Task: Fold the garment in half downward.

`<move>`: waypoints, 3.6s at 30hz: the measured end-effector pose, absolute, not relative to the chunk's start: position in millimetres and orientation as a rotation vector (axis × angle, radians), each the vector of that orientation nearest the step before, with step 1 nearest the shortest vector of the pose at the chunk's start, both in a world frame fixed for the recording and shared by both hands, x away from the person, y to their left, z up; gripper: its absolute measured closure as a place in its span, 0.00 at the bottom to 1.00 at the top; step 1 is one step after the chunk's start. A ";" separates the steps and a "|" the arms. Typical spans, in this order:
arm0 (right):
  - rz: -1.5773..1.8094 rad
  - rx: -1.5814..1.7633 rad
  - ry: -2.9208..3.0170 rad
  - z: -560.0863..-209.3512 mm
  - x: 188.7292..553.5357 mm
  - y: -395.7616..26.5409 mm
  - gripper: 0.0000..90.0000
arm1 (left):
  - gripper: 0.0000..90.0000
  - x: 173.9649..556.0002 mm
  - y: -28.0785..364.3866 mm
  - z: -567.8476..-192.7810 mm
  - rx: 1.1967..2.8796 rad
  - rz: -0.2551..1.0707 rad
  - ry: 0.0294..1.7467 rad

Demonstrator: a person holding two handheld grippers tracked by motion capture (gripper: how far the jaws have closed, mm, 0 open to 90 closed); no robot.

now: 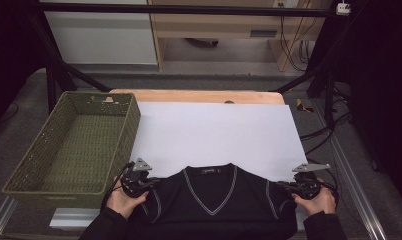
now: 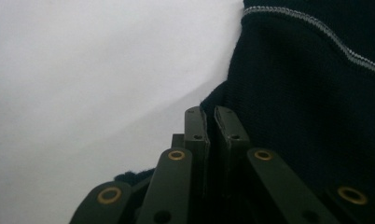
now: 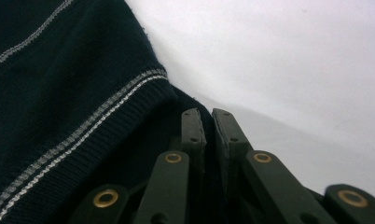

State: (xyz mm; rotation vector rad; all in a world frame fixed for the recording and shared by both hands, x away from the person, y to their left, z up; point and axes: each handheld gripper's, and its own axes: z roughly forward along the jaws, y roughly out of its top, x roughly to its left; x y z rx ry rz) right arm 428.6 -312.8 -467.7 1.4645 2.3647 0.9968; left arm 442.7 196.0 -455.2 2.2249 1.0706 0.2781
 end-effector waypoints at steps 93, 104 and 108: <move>0.858 1.391 2.320 -437.9 499.6 -309.5 0.96 | 0.94 507.0 188.4 -420.3 2.127 0.474 1.144; 0.888 1.369 2.241 -427.9 529.6 -308.9 0.96 | 0.94 533.6 184.7 -415.9 2.083 0.510 1.172; 0.893 1.370 2.212 -427.8 542.0 -308.5 0.96 | 0.94 546.7 186.0 -420.1 2.073 0.500 1.206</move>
